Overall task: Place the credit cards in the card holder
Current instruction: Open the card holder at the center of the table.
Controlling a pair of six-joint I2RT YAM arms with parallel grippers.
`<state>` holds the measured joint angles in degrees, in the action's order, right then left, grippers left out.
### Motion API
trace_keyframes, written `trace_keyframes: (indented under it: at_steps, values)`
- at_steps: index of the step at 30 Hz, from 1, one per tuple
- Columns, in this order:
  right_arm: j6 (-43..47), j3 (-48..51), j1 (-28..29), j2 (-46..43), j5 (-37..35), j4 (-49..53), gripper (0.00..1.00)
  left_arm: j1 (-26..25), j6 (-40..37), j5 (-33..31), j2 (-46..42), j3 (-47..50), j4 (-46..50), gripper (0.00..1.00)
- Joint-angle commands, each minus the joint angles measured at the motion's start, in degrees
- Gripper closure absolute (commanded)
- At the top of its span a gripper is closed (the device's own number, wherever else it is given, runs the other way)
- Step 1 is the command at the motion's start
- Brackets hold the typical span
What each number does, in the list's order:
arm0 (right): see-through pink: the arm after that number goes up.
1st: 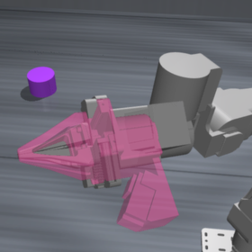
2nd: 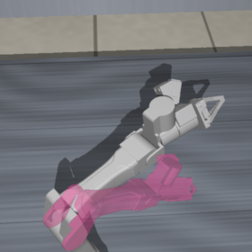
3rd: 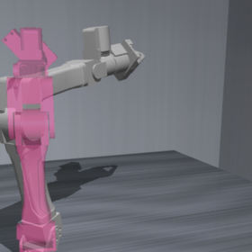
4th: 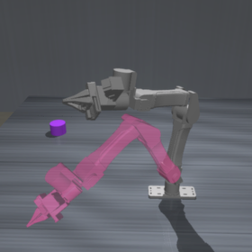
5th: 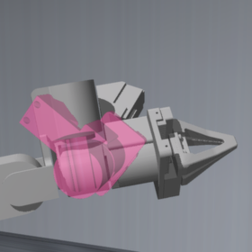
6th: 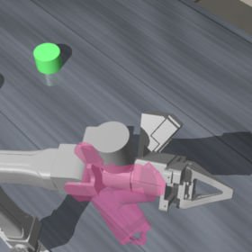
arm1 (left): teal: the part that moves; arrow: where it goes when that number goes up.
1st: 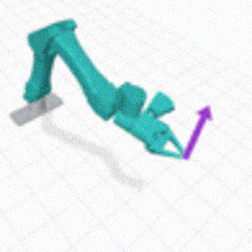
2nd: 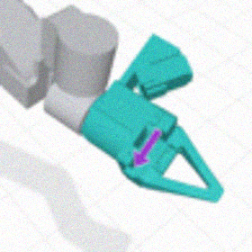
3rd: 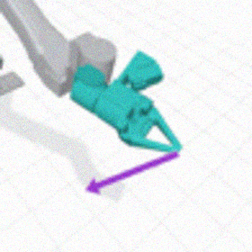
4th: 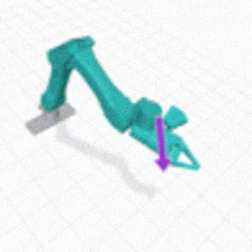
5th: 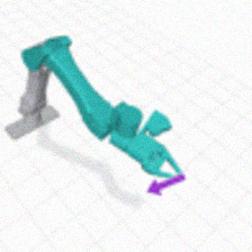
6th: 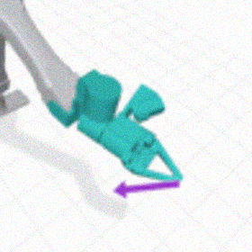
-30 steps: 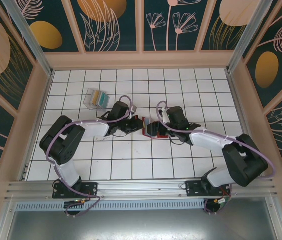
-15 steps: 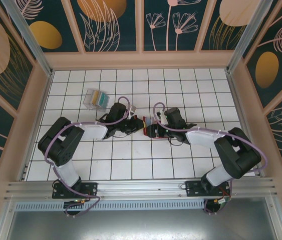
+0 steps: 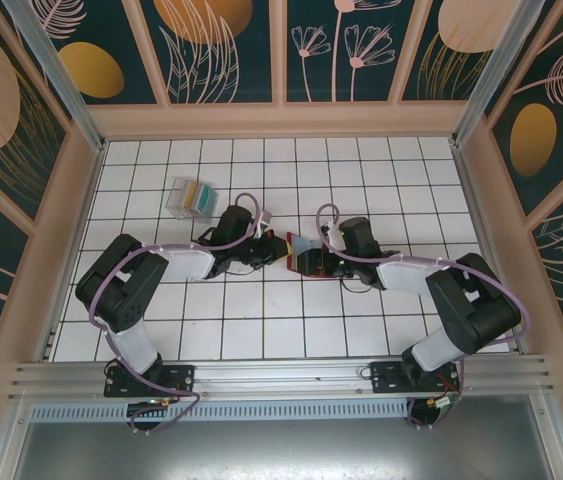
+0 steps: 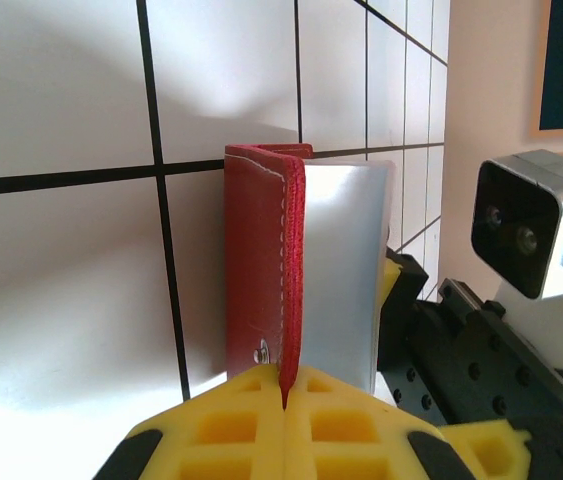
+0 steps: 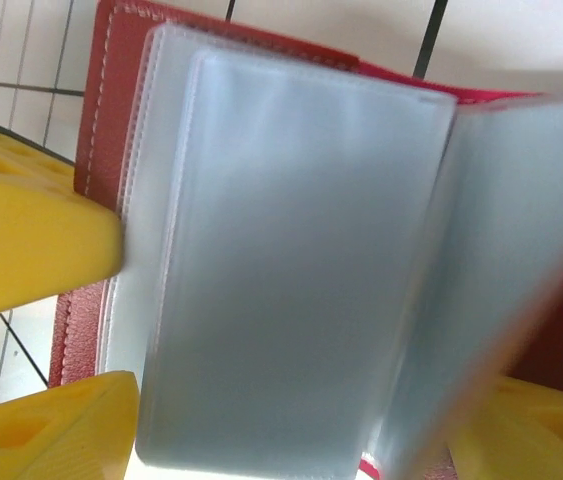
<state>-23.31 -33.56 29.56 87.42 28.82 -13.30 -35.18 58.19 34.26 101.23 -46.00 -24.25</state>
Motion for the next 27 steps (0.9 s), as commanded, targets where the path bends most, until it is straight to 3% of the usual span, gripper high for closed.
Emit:
trace_keyframes:
  at_steps: [1,13,27]
  values:
    - [-0.5,0.4,-1.0,-0.5,5.5,-3.0,0.21,-0.2,-0.4,1.1,-0.2,-0.1,-1.8,1.00]
    - [1.7,-2.5,-1.2,3.4,7.8,-0.3,0.16,-0.3,0.0,1.7,0.7,-0.3,-2.4,1.00]
    - [0.8,-2.5,-1.2,5.6,9.7,-1.8,0.18,-0.2,1.2,1.4,0.5,0.8,-3.8,1.00]
